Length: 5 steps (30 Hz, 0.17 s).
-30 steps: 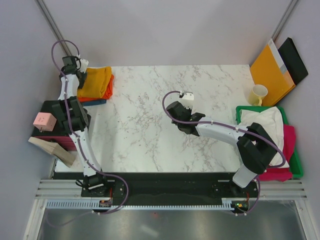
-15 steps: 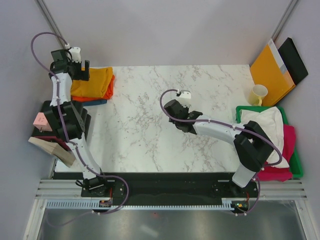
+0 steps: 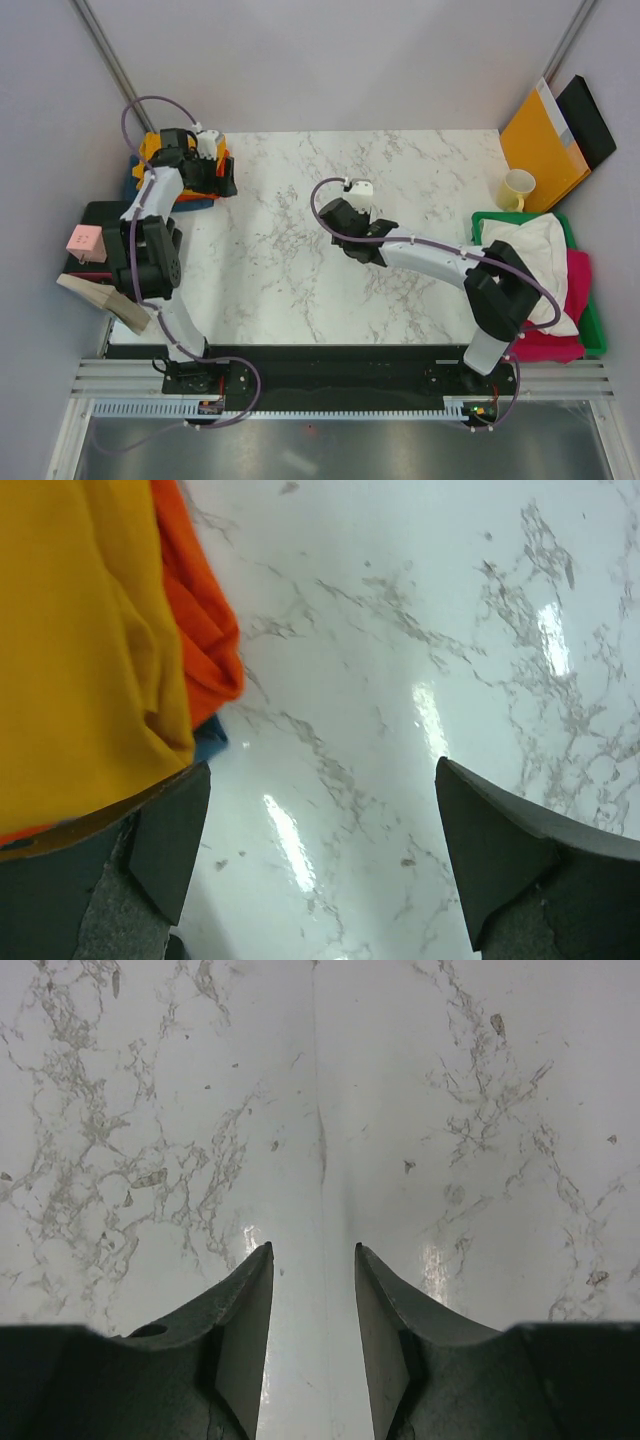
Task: Fold and stack the t-shirts
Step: Put the neatly folded tshirt into the corner of the board with the left arm
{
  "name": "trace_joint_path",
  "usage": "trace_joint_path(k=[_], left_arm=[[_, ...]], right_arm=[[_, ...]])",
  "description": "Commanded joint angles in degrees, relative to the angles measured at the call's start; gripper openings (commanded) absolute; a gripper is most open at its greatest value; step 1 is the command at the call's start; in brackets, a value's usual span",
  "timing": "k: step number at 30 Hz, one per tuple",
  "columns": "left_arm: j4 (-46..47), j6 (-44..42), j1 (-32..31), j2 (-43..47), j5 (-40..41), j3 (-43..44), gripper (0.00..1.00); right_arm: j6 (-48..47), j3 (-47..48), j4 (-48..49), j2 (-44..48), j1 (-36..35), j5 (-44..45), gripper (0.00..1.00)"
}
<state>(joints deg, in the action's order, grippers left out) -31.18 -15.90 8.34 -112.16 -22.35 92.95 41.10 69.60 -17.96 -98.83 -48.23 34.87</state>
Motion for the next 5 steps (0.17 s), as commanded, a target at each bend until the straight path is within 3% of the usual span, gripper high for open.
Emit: trace_joint_path(k=[1,5], left_arm=[[3.23,-2.02,-6.74,17.39,4.77,-8.73,1.0],[3.14,-3.26,-11.67,25.83,0.83,-16.2,1.0]], right_arm=[[-0.41,1.41,-2.52,2.67,-0.37,2.22,0.46],[-0.15,1.76,-4.01,3.72,-1.34,3.44,0.46]])
